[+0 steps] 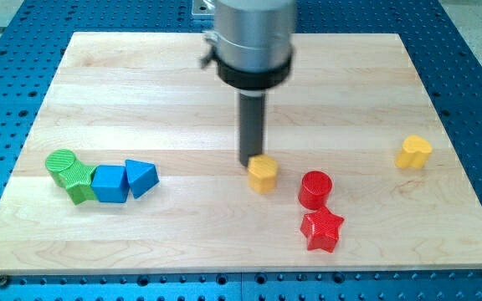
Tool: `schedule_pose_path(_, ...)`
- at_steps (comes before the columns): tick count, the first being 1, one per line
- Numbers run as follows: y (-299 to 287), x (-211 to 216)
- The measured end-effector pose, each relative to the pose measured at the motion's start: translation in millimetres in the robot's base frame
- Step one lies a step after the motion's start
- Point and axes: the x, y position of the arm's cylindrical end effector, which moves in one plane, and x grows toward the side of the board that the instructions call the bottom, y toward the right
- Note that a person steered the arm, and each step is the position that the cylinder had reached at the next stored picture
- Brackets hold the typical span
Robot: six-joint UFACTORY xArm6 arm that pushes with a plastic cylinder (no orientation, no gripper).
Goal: Move the heart into the red blocks
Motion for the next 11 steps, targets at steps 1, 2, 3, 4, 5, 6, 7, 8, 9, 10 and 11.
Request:
schedule_pose_path(1, 0.7, -1.8)
schedule_pose_path(2, 0.2, 32.1)
schedule_pose_path(3, 7.0, 42.2)
schedule_pose_path(4, -3.2, 42.0)
schedule_pose_path(5, 46.7, -8.2)
schedule_pose_path(6, 171.7, -38.1)
schedule_pose_path(7, 245.9, -49.8)
schedule_pose_path(8, 238.7, -12.2)
schedule_pose_path(9, 174.7, 26.5)
schedule_pose_path(10, 192.1, -9.0)
schedule_pose_path(11, 144.9, 10.4)
